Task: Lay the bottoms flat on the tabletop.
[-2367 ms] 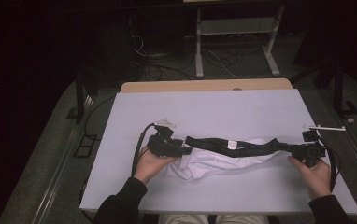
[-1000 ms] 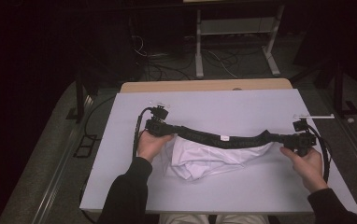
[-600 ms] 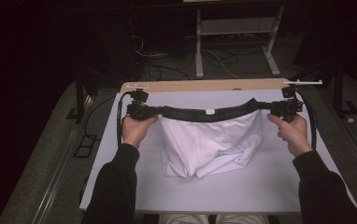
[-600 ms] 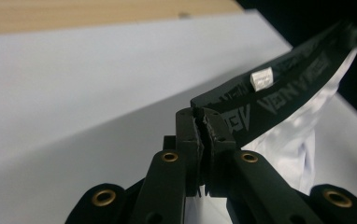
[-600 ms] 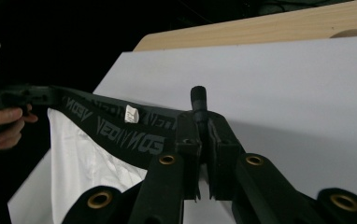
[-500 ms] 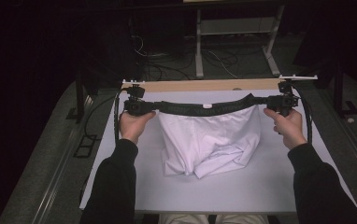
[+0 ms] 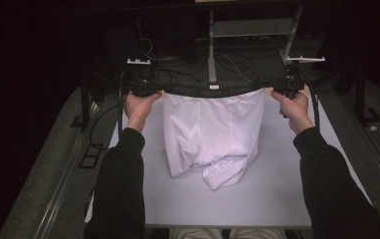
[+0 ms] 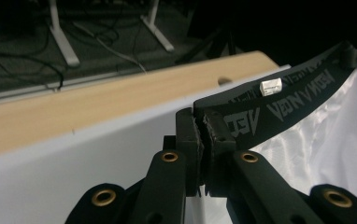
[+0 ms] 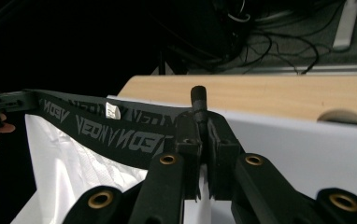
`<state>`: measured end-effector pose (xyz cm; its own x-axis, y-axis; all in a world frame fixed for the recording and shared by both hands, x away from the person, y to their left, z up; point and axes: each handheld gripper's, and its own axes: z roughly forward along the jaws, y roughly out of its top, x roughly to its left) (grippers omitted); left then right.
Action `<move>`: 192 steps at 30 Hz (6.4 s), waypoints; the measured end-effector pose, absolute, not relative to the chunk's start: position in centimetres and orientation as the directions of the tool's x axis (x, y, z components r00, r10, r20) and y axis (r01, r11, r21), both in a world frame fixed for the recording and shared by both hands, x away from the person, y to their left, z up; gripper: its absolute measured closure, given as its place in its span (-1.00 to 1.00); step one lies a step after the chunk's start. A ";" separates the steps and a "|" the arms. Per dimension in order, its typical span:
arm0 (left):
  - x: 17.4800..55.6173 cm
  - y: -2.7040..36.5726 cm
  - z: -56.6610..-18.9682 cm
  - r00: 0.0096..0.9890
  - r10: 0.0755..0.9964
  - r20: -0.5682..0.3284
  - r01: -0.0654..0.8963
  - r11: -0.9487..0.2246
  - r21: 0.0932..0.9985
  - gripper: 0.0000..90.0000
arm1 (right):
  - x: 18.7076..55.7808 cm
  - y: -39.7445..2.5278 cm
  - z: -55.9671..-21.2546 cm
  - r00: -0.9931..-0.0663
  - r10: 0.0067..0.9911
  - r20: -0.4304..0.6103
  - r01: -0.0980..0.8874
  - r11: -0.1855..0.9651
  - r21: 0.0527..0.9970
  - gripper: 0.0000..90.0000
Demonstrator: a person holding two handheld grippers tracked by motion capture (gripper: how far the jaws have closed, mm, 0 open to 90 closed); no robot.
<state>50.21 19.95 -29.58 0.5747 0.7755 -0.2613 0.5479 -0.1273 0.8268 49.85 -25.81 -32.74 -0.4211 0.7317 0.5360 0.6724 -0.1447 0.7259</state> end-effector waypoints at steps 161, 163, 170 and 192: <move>37.3 13.1 -44.1 0.793 0.597 -0.123 0.457 -0.448 0.768 0.92 | 35.2 -22.4 -44.6 -0.446 0.716 0.536 0.807 0.062 0.588 -0.43; 37.3 13.1 -44.1 0.792 0.597 -0.126 0.459 -0.448 0.767 0.92 | 35.4 -22.1 -44.9 -0.435 0.725 0.534 0.815 0.066 0.575 -0.29; 37.2 12.9 -44.1 0.801 0.587 -0.123 0.453 -0.459 0.764 0.92 | 36.0 -20.3 -45.3 -0.385 0.773 0.504 0.841 0.069 0.537 0.21; 34.2 8.6 -44.1 0.908 0.408 -0.098 0.347 -0.599 0.721 0.92 | 38.3 -26.5 -44.2 -0.392 0.797 0.459 0.833 0.097 0.545 0.93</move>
